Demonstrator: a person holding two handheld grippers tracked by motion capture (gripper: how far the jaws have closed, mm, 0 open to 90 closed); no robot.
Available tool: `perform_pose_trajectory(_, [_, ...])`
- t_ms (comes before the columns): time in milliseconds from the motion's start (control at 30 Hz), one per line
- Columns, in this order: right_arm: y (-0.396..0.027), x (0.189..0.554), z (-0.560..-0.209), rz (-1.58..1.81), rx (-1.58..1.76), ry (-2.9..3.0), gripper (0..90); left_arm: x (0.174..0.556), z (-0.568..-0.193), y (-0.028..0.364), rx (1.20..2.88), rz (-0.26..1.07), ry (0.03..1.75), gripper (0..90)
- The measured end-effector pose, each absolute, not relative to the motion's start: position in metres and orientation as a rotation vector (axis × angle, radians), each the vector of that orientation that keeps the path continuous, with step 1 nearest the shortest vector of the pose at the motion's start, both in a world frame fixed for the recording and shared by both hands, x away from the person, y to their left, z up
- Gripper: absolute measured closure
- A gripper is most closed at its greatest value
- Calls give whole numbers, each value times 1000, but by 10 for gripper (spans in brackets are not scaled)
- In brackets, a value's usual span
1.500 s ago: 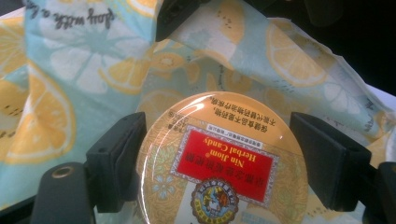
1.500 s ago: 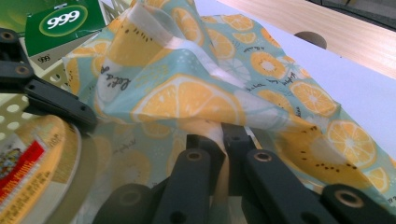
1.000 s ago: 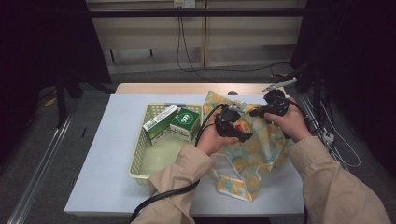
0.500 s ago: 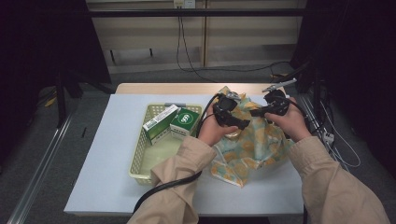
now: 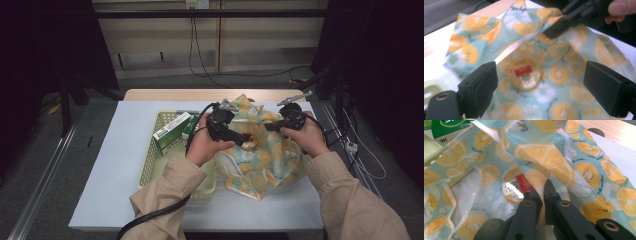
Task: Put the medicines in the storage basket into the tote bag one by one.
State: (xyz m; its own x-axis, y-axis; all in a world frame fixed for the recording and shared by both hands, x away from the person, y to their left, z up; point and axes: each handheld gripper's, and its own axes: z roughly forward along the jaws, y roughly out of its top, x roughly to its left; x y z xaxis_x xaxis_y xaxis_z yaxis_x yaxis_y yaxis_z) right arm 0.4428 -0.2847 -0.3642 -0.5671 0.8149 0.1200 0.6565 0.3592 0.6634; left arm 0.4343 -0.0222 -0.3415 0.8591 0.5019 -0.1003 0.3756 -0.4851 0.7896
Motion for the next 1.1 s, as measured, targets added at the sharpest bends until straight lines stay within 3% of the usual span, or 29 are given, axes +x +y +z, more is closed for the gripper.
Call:
perform_pose_trajectory(267, [-291, 444, -359, 1002, 1336, 2372, 896, 435, -334, 27, 2117, 227, 695, 89])
perform_pose_trajectory(500, [-292, 446, -356, 1011, 1336, 2364, 896, 444, -349, 60, 2123, 308, 804, 82])
perform_pose_trajectory(1100, [-298, 451, -336, 1017, 1325, 2328, 895, 448, -392, 76, 2176, 372, 917, 73])
